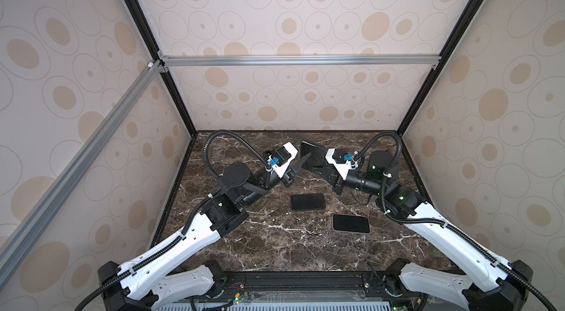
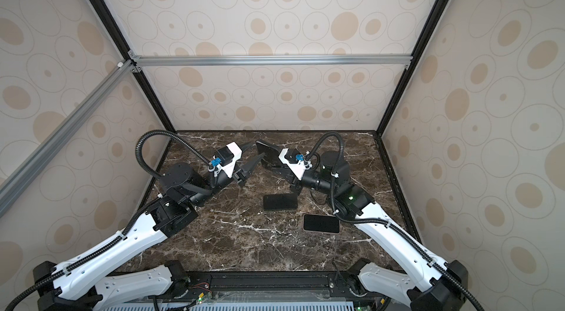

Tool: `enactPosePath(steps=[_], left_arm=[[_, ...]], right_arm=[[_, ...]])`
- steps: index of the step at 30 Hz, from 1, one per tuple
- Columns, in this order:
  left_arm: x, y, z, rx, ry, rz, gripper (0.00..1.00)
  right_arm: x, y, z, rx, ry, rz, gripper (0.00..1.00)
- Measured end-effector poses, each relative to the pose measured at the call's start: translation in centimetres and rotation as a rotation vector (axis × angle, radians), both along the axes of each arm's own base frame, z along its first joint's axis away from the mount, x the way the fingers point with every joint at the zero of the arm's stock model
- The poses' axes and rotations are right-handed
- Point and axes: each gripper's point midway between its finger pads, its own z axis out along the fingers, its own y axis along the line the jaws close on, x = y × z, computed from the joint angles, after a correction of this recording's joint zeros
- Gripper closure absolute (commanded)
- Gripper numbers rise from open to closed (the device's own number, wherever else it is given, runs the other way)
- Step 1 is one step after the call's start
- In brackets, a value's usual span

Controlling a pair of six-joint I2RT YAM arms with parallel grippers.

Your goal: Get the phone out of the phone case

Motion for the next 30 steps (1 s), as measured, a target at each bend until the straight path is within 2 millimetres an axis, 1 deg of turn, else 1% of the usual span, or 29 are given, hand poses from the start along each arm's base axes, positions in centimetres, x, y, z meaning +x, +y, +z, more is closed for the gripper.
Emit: enactPosePath(steps=[7, 23, 30], left_arm=[[0.11, 0.10, 0.03, -0.001, -0.001, 0.009, 0.65], [0.15, -0.01, -0.10, 0.003, 0.001, 0.006, 0.67], [0.25, -0.05, -0.17, 0.005, 0.003, 0.009, 0.70]], right_arm=[[0.00, 0.01, -0.01, 0.000, 0.000, 0.001, 1.00], [-0.53, 0.23, 0.12, 0.001, 0.006, 0.033, 1.00], [-0.63, 0.36, -0.01, -0.007, 0.021, 0.044, 1.00]])
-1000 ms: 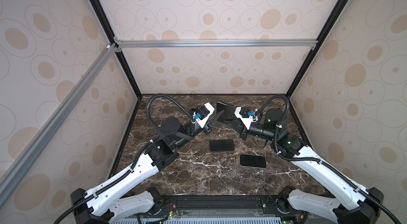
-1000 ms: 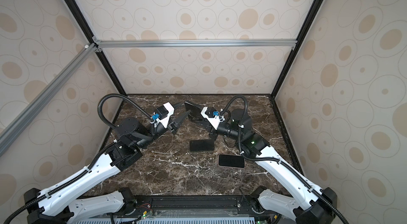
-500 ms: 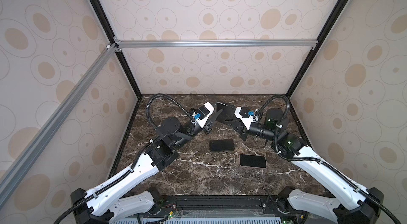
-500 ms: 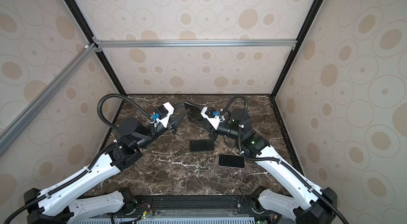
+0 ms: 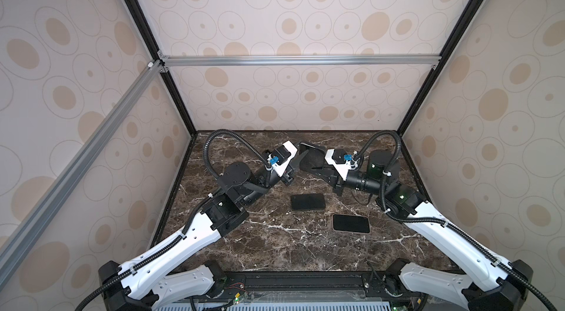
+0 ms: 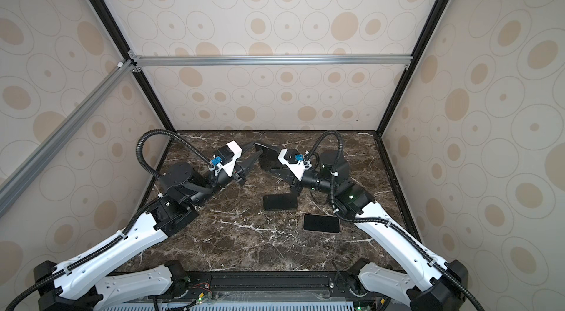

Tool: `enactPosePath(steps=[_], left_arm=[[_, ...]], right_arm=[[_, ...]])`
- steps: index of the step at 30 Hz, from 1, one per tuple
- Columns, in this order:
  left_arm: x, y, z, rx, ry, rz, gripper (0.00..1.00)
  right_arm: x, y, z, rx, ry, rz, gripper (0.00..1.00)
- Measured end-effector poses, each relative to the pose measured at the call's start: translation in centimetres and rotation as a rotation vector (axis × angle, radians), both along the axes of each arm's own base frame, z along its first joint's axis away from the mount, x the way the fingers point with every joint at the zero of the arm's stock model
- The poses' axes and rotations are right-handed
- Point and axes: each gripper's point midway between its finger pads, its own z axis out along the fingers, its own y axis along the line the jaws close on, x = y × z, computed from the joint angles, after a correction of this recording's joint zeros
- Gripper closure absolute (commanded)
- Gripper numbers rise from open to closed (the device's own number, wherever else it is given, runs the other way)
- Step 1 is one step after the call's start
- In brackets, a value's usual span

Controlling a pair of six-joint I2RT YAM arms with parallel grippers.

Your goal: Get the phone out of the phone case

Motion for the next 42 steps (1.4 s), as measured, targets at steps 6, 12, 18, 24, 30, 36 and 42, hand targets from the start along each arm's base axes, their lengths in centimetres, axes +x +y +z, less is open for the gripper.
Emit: enactPosePath(steps=[6, 12, 18, 24, 30, 36, 42], left_arm=[[0.2, 0.1, 0.0, 0.000, 0.002, 0.010, 0.73], [0.5, 0.1, -0.2, 0.004, 0.008, 0.017, 0.76], [0.6, -0.1, 0.0, 0.013, 0.015, 0.017, 0.76], [0.5, -0.3, 0.2, 0.030, 0.025, 0.001, 0.76], [0.7, -0.7, -0.3, 0.055, 0.043, -0.013, 0.75], [0.8, -1.2, -0.7, 0.089, 0.067, -0.037, 0.74], [0.8, -1.5, -0.4, 0.099, 0.072, -0.054, 0.73]], right_arm=[[0.2, 0.1, 0.0, -0.006, 0.007, 0.000, 1.00], [0.3, 0.0, -0.3, -0.011, 0.014, -0.005, 1.00], [0.4, -0.1, -0.1, -0.012, 0.008, 0.004, 1.00], [0.3, -0.2, 0.0, -0.015, -0.003, 0.017, 1.00], [0.2, -0.3, -0.4, -0.030, 0.001, 0.028, 1.00], [0.1, -0.5, -0.4, -0.045, 0.000, 0.042, 1.00], [0.0, -0.6, -0.1, -0.050, -0.010, 0.041, 1.00]])
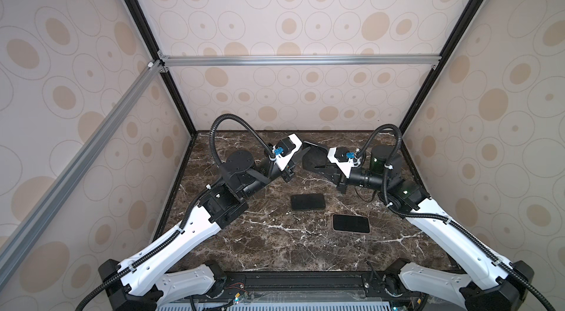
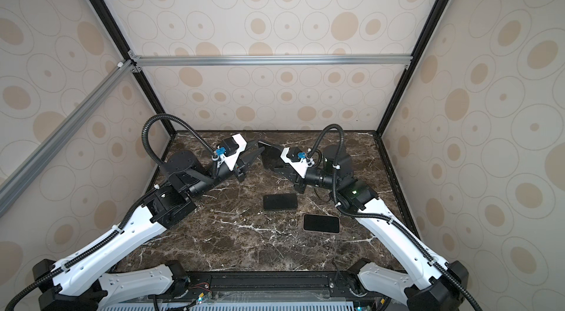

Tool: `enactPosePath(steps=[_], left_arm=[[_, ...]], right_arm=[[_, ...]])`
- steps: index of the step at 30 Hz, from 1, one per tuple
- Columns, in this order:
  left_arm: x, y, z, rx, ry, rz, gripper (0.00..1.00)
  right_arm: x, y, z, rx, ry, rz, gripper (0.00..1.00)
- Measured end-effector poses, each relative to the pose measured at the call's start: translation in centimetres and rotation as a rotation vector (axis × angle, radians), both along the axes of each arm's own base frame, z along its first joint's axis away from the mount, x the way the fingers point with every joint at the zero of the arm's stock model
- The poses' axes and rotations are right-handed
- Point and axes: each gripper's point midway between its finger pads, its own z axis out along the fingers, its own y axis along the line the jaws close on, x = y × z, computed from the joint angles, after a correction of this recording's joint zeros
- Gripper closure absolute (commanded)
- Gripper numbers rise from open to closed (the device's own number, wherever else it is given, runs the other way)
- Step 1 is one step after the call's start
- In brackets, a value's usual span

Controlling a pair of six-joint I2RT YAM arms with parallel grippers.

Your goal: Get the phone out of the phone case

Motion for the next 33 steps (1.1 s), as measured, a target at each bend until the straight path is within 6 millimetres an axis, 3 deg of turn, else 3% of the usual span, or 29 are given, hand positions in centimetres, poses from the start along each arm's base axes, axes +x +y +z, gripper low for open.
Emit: enactPosePath(steps=[33], left_arm=[[-0.2, -0.9, -1.5, 0.074, 0.074, -0.174, 0.62]], right_arm=[[-0.6, -0.3, -1.2, -0.050, 0.023, 0.018, 1.00]])
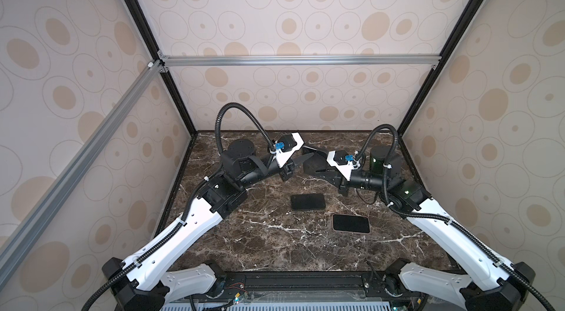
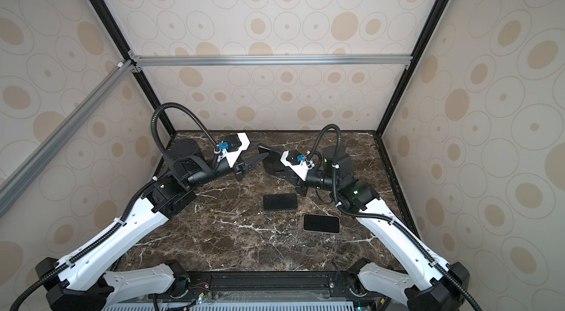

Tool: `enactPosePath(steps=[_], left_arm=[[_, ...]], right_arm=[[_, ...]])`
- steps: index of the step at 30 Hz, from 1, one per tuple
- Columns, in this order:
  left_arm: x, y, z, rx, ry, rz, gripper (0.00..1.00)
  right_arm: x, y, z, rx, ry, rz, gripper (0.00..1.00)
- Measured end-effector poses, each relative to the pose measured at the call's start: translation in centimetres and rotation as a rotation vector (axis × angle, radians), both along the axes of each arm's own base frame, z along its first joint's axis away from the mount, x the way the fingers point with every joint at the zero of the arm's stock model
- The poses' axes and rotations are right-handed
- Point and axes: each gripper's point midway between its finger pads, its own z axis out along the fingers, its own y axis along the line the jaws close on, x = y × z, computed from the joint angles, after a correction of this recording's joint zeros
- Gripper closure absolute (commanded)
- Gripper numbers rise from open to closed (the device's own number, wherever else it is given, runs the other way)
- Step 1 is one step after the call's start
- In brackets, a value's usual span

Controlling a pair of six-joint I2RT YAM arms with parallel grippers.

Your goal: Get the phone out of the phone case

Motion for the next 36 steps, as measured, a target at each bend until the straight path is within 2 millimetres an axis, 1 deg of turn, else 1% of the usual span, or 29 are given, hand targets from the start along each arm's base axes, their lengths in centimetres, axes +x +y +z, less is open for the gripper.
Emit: enactPosePath(steps=[1, 3, 5, 6, 7, 9, 11, 13, 18, 21, 25, 28, 31, 33, 36], left_arm=[[0.0, 0.0, 0.0, -0.001, 0.001, -0.003, 0.61], [-0.5, -0.2, 0.1, -0.007, 0.008, -0.034, 0.52], [-1.6, -1.1, -0.2, -0.008, 0.015, -0.093, 0.38], [-1.8, -1.5, -0.7, -0.006, 0.026, -0.111, 0.27], [-1.7, -1.8, -1.2, -0.005, 0.034, -0.113, 0.16], [-1.1, -1.5, -2.1, -0.010, 0.054, -0.083, 0.08], [-0.5, -0.9, -2.3, -0.030, 0.060, -0.040, 0.01], [-0.3, -0.2, -2.1, -0.062, 0.051, -0.004, 0.01], [-0.8, 1.3, -1.0, -0.140, 0.013, 0.040, 0.01], [-0.6, 2.3, -0.3, -0.175, -0.012, 0.086, 0.01], [-0.1, 4.1, 1.3, -0.231, -0.054, 0.166, 0.01], [0.0, 5.0, 2.0, -0.261, -0.075, 0.204, 0.02], [0.2, 5.3, 2.2, -0.274, -0.080, 0.221, 0.12], [0.2, 5.3, 2.1, -0.276, -0.078, 0.223, 0.22], [0.3, 5.1, 2.0, -0.274, -0.075, 0.221, 0.31]], right_arm=[[0.0, 0.0, 0.0, 0.000, -0.001, 0.002, 1.00], [-0.1, 0.1, 0.0, -0.004, -0.014, 0.011, 1.00], [-0.9, 0.8, -0.1, -0.008, -0.025, 0.064, 1.00], [-1.4, 1.3, -0.2, -0.010, -0.028, 0.091, 1.00], [-1.8, 1.6, -0.4, -0.014, -0.025, 0.114, 1.00], [-1.9, 1.6, -1.0, -0.029, -0.009, 0.115, 1.00], [-1.9, 1.8, -1.0, -0.026, -0.016, 0.123, 1.00], [-2.0, 1.9, -0.7, -0.017, -0.029, 0.133, 1.00], [-2.0, 2.5, 0.3, 0.021, -0.062, 0.134, 1.00], [-1.4, 2.4, 0.5, 0.043, -0.066, 0.096, 1.00], [-0.6, 1.7, 0.7, 0.054, -0.067, 0.017, 1.00], [0.4, 1.3, 0.9, 0.063, -0.064, -0.048, 1.00], [1.2, 0.9, 0.8, 0.069, -0.055, -0.102, 1.00], [1.4, 0.8, 0.7, 0.073, -0.045, -0.121, 1.00], [1.7, 0.7, 0.7, 0.076, -0.038, -0.140, 1.00]])
